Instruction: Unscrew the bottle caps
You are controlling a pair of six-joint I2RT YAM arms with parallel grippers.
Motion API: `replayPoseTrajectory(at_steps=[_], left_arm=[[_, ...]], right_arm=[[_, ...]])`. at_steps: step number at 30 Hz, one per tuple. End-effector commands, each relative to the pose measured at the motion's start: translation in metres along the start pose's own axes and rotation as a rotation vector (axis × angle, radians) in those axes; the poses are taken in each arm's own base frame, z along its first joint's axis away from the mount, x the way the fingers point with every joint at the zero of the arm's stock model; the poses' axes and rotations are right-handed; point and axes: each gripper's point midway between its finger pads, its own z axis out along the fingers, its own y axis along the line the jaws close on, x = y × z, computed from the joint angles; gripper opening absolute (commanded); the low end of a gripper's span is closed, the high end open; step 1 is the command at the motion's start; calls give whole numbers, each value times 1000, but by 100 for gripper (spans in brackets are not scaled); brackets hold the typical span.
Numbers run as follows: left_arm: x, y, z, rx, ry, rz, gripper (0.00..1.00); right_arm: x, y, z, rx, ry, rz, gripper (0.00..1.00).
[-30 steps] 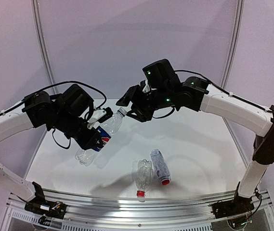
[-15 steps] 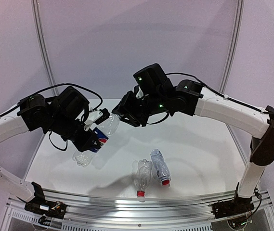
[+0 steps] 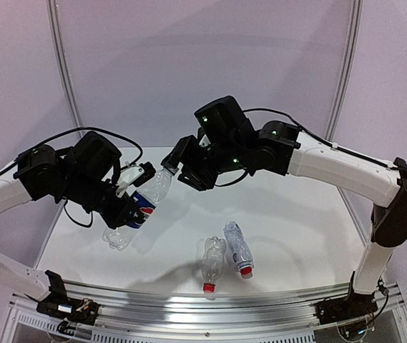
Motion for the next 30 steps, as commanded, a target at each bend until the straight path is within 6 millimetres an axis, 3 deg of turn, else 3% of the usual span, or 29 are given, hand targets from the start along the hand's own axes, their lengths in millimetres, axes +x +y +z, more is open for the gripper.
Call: replayPoseTrajectory(at_steps=[1,6,17,20,25,30], left_arm=[[1,-2,-3,6,-12,13,0],[-1,-2,-3,6,-11,14,0],[-3,-1,-1,4,-2,-7,0],[-4,-2,-1,25,3,-18,0],[-5,-1,-2,25,13,-23,0],[-4,-2,-4,31,11,-22,0]], right_arm=[[-9,5,-5,-16,-56,-9,54],[-18,9,-11,-31,-100,-10,44],[-6,7,1,-32,-52,-8,24],[-3,6,1,-26,-46,-14,23],[2,3,3,-20,-36,-18,36],[2,6,2,-29,-37,-18,38]])
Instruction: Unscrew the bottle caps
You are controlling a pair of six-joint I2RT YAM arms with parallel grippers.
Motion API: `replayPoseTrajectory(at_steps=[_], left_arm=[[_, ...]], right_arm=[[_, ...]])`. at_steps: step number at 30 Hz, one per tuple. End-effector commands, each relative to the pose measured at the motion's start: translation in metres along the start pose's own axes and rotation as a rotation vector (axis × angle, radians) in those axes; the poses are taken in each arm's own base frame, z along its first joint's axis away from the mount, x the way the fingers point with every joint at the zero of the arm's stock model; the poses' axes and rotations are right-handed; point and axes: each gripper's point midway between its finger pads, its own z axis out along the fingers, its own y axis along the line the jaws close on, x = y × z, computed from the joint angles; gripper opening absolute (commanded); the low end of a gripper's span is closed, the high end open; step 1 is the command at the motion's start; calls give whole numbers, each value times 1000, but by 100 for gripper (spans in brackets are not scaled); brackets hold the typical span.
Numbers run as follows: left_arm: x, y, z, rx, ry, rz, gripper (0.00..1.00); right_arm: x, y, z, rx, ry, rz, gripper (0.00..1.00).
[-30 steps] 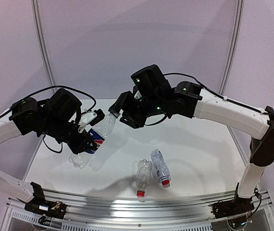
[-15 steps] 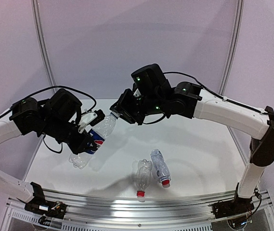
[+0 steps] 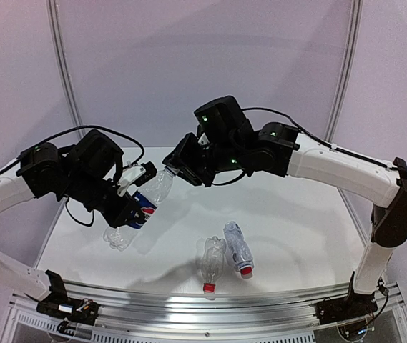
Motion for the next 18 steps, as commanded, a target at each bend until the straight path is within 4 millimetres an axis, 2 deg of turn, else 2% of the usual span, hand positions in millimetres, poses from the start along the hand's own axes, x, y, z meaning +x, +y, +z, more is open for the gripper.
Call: replayPoseTrajectory(at_steps=[1,4,10,12,13,16,18], left_arm=[[-3,-1,-6,10,-4,-9,0],[-2,-1,-7,8,-3,-10,0],[-2,-6,-10,49,-13,-17,0],[-4,-23,-15,186,-30,-16,0],[-6,-35,-20,290,-46,-17,0],[-11,-74,-63,657,-149,10,0],[-15,-89,-98,854,-222,18,0]], right_arm=[[6,-4,0,10,6,-6,37],[7,-4,0,13,3,-7,31],[8,-5,-2,1,2,-25,6],[8,0,-8,-44,1,-62,0],[9,6,-11,-90,3,-96,0],[17,32,-33,-292,16,-262,0],[32,39,-47,-420,62,-370,0]])
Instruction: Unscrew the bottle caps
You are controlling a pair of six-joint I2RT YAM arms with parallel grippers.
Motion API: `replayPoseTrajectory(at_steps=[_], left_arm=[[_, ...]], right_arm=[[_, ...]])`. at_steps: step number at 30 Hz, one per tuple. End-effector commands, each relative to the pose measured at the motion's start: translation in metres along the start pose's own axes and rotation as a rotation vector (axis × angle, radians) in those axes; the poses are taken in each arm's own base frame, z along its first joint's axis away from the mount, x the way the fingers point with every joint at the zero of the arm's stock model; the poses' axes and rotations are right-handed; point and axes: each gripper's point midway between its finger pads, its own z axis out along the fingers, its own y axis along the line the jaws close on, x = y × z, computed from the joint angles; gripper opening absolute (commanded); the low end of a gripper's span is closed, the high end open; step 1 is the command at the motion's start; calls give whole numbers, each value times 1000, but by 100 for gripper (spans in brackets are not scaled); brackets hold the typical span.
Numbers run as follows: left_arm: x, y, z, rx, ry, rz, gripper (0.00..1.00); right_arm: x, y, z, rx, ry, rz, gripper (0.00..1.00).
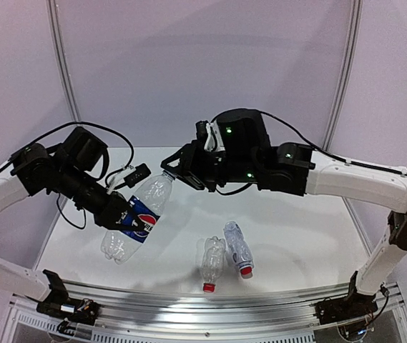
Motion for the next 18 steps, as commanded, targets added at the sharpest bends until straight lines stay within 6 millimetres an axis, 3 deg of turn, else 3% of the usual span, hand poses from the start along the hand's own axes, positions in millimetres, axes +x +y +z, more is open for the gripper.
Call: replayPoseTrajectory(at_steps=[1,4,8,10,13,16,18], left_arm=[[-17,-94,-69,599,-199,135,0],[-18,-107,-87,717,-219,146,0],[-18,-104,-85,694,-205,142,0],[-18,-97,-79,648,-193,132,0],[-16,-80,-66,527,-166,123,0],[-13,-62,-54,426,-147,119,0],[-13,-55,-49,385,-143,118,0]], right_arm=[[17,44,-34,-312,42,-269,0],[25,44,-40,-387,69,-316,0],[26,53,-38,-403,87,-338,1],[20,54,-38,-384,68,-329,18],[6,51,-40,-313,11,-296,61],[-14,38,-49,-205,-77,-245,94],[-21,33,-58,-184,-118,-225,99]])
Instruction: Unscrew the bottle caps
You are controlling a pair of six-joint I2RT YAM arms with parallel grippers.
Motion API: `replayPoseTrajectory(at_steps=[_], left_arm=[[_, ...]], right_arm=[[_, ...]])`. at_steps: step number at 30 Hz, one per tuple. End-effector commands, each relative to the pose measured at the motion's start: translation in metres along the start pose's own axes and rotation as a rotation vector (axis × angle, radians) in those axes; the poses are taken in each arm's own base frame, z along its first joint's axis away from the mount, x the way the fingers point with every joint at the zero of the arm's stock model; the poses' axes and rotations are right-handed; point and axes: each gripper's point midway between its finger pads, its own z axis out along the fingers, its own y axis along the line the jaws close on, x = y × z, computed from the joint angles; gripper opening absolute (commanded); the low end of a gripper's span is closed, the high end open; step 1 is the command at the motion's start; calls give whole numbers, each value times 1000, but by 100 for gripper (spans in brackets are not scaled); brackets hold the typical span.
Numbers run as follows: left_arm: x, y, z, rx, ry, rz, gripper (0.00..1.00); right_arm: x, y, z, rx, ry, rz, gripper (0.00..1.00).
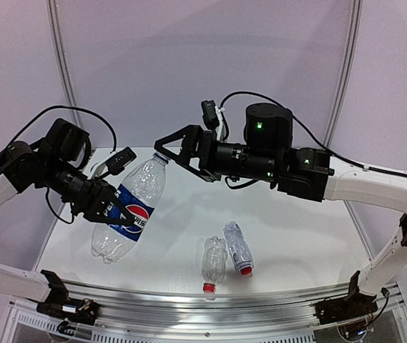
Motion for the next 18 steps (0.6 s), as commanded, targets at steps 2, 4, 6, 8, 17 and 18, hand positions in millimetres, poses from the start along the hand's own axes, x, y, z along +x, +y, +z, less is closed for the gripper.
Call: replayPoseTrajectory(at_steps=[2,4,6,8,17,18], left_arm=[[1,29,-5,-177,17,59,0],[2,53,-11,-323,29,46,0],[3,77,-20,-464,41,31,0],[5,96,-28,-581,53,20,0],[4,133,-46,-847,67,9,0],[4,131,-42,-851,81,23,0]], right_arm=[[-22,-33,-29,196,-123,46,100],[-23,-36,-35,218,-130,72,100],[-21,-43,-37,257,-124,96,100],[-20,-47,-36,276,-125,121,100],[-19,-78,0,463,-103,211,99],[-18,-81,6,477,-96,220,96]])
